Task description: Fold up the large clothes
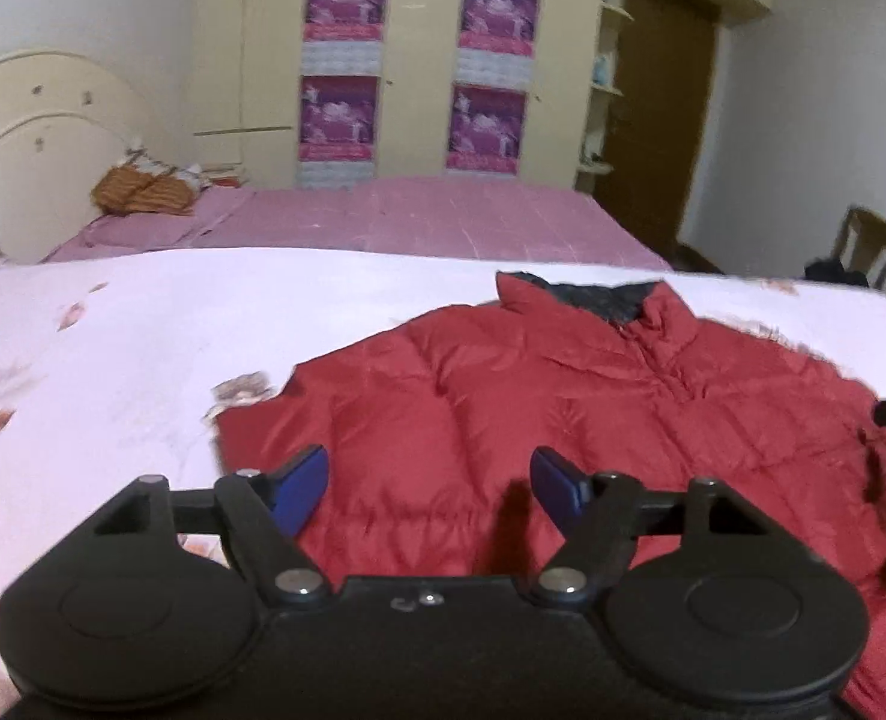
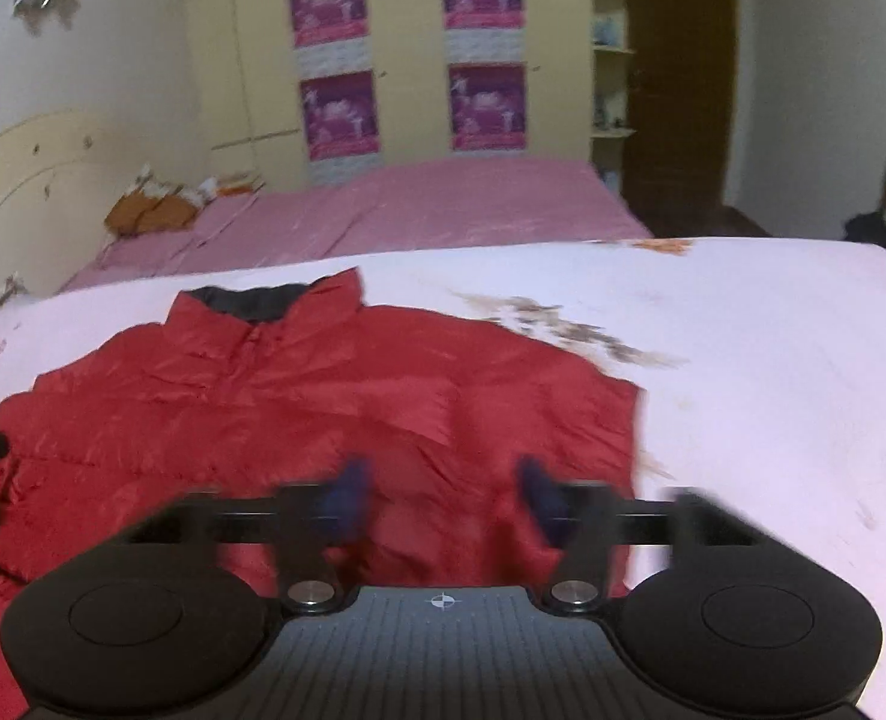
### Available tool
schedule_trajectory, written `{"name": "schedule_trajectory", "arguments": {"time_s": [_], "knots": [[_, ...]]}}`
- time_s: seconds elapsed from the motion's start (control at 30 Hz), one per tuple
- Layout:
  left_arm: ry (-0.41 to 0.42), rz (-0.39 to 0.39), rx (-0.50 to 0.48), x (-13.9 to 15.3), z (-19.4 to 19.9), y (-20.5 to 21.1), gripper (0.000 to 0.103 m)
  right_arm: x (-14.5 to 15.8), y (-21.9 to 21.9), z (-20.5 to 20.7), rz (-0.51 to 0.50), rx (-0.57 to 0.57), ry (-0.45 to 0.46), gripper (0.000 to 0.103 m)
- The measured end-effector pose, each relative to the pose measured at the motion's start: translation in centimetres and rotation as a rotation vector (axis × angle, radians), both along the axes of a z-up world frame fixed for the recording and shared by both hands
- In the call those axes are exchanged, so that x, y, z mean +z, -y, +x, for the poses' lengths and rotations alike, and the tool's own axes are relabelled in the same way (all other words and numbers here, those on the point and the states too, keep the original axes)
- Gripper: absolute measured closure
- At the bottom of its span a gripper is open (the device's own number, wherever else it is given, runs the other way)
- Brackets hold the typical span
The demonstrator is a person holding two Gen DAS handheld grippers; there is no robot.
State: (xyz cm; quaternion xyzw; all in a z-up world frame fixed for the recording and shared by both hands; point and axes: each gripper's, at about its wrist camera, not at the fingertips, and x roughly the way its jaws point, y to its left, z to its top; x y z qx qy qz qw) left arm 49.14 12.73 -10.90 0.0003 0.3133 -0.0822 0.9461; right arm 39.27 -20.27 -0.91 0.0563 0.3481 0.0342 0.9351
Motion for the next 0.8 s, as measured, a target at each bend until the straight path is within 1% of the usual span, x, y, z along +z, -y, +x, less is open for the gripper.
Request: {"name": "schedule_trajectory", "arguments": {"time_s": [0.1,0.17,0.23,0.3,0.33,0.37,0.4,0.43,0.47,0.5,0.53,0.6,0.67,0.73,0.8], "knots": [[-0.045,0.026,-0.006,-1.5,2.1,-0.1,0.030,-2.0,-1.0,2.7,-0.044,0.031,-0.039,0.064],[-0.071,0.040,-0.007,-2.7,2.9,-0.7,0.028,-4.2,-0.5,4.1,-0.076,0.022,-0.100,0.065],[-0.083,0.045,-0.021,-3.2,3.1,-0.9,0.027,-5.3,-0.2,4.5,-0.070,0.021,-0.100,0.065],[-0.082,0.044,-0.015,-3.2,2.9,-0.9,0.028,-5.4,-0.6,4.4,-0.098,0.020,-0.096,0.065],[-0.078,0.047,-0.004,-2.9,2.6,-0.9,0.029,-5.4,-0.7,4.5,-0.105,0.016,-0.099,0.065],[-0.062,0.057,0.009,-2.3,2.0,-0.7,0.032,-4.9,-0.8,4.3,-0.110,0.007,-0.102,0.064],[-0.033,0.070,0.015,-1.5,1.1,-0.4,0.032,-4.4,-1.0,4.0,-0.122,-0.018,-0.095,0.064],[-0.008,0.062,0.010,-0.7,0.0,0.1,0.031,-3.6,-1.2,3.4,-0.130,-0.043,-0.076,0.059],[0.008,0.041,-0.010,0.0,-0.8,0.6,0.029,-2.8,-1.4,2.7,-0.117,-0.051,-0.049,0.043],[0.028,0.026,-0.037,0.5,-1.9,1.5,0.025,-2.1,-1.7,2.1,-0.085,-0.037,-0.027,0.040],[0.043,0.023,-0.062,0.9,-2.9,2.6,0.024,-1.7,-2.4,1.3,-0.060,-0.014,-0.021,0.040],[0.036,0.024,-0.132,1.0,-4.3,5.2,0.024,-1.3,-4.2,0.2,-0.032,0.045,-0.016,0.040],[0.030,0.065,-0.177,0.4,-5.2,7.6,0.024,-1.7,-6.2,-0.6,-0.019,0.118,-0.031,0.040],[0.006,0.099,-0.195,-0.7,-5.7,9.0,0.025,-2.5,-8.0,-1.1,-0.042,0.170,-0.042,0.040],[-0.005,0.098,-0.185,-1.4,-6.1,8.8,0.023,-3.2,-8.7,-1.5,-0.084,0.193,-0.047,0.040]]}}
